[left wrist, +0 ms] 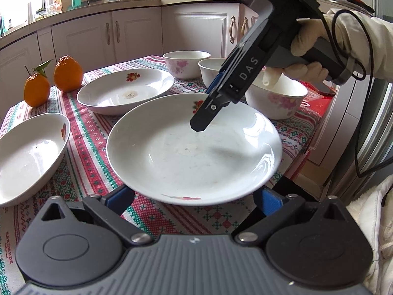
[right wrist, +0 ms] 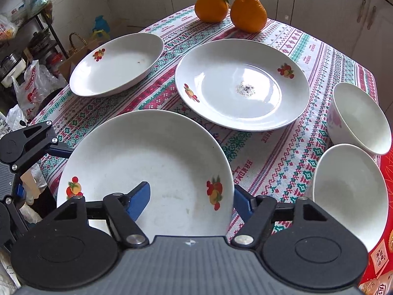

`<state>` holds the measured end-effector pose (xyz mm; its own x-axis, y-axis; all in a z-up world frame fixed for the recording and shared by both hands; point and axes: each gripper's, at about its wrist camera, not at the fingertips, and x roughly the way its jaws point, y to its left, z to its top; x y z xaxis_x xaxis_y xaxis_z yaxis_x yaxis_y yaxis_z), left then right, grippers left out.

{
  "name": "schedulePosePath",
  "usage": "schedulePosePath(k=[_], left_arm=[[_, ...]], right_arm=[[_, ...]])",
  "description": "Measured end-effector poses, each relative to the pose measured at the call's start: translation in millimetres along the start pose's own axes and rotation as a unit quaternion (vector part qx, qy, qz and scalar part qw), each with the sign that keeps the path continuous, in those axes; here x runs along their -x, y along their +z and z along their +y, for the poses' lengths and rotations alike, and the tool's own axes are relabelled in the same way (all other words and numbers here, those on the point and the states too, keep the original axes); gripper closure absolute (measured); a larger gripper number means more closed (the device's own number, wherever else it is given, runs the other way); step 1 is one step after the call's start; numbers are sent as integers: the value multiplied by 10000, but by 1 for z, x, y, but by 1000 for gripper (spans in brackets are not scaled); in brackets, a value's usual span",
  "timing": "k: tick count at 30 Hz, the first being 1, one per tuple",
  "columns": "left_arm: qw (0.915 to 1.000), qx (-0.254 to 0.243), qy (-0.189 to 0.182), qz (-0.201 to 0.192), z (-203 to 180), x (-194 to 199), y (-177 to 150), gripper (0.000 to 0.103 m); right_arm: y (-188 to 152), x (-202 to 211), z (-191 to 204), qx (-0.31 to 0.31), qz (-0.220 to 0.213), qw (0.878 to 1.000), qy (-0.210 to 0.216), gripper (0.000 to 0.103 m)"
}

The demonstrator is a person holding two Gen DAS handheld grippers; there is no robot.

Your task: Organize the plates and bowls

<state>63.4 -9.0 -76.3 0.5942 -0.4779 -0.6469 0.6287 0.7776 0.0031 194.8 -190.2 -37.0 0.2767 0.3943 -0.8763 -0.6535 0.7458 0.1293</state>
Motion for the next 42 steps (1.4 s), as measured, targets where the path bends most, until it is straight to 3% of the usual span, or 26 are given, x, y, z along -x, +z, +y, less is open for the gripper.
schedulePosePath(k=[18, 42], left_arm=[[9999, 88, -137, -1, 5, -1, 1, 1], [9997, 219, -110, -49, 15, 11, 8, 1]], right_arm=[[14, -17, -6, 150, 393, 9990, 179, 31], [23, 0, -3, -49, 121, 9994, 310, 31]])
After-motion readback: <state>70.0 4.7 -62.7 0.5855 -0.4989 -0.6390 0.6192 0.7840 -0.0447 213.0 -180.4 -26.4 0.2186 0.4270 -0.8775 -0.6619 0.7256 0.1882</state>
